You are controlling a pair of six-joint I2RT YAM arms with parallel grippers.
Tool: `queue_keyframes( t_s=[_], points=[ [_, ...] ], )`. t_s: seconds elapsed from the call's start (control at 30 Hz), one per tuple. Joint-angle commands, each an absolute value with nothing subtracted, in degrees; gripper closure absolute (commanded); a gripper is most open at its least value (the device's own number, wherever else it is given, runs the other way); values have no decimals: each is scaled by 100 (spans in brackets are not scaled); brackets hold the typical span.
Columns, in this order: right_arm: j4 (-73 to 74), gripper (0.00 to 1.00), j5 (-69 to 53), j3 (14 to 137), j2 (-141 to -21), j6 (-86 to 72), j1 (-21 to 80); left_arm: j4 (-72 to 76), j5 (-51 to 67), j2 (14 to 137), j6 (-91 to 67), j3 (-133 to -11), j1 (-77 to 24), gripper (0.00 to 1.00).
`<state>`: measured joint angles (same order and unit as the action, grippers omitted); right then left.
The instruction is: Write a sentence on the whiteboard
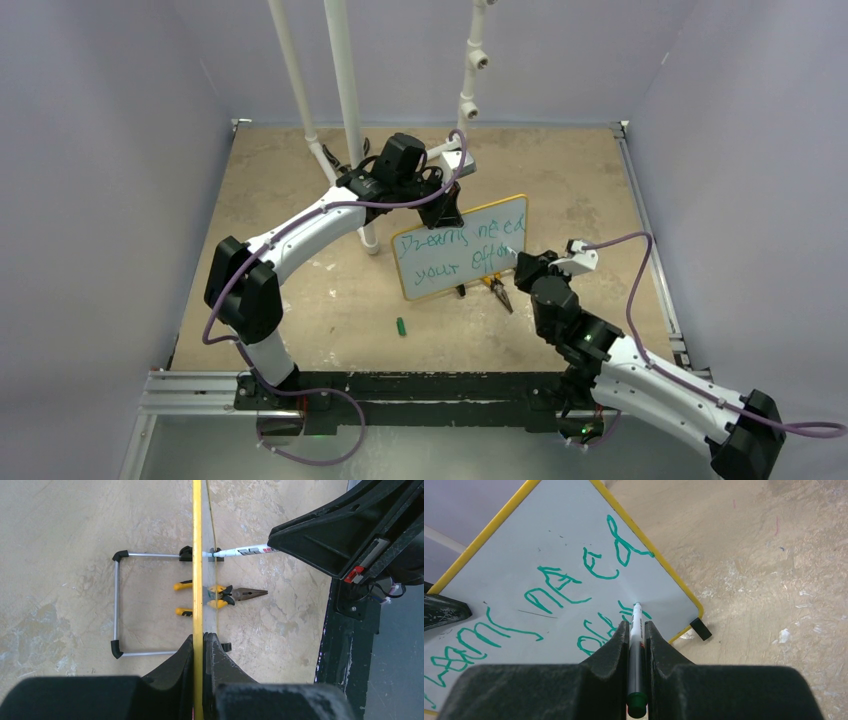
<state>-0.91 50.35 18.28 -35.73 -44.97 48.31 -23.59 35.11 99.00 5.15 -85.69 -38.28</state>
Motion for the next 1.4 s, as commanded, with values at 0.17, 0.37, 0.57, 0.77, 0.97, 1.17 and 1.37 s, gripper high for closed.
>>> queue_keyframes(
  t_s=[0.17,0.37,0.57,0.77,0.97,1.17,1.37],
  points=[
    [-27,100,5431,1909,-3771,-4770,4808,-2473,3463,9764,756,-8481,-3835,100],
    [-26,100,5416,1864,-3625,-4755,4808,-2470,3454,9765,756,-8481,-3839,100],
    [-32,100,5360,1824,-3421,-4680,4808,-2470,3437,9789,747,-8479,-3821,100],
    [-148,100,5145,1767,-3079,-4397,4807,-2477,3455,9791,747,-8490,-3818,100],
    [217,100,5274,1635,-2616,-4672,4807,-2495,3401,9822,692,-8525,-3797,100],
    [549,100,5436,1630,-2513,-5053,4808,-2456,3438,9782,669,-8514,-3788,100],
    [215,100,5374,1653,-2740,-4767,4808,-2456,3470,9784,660,-8517,-3787,100]
  ],
)
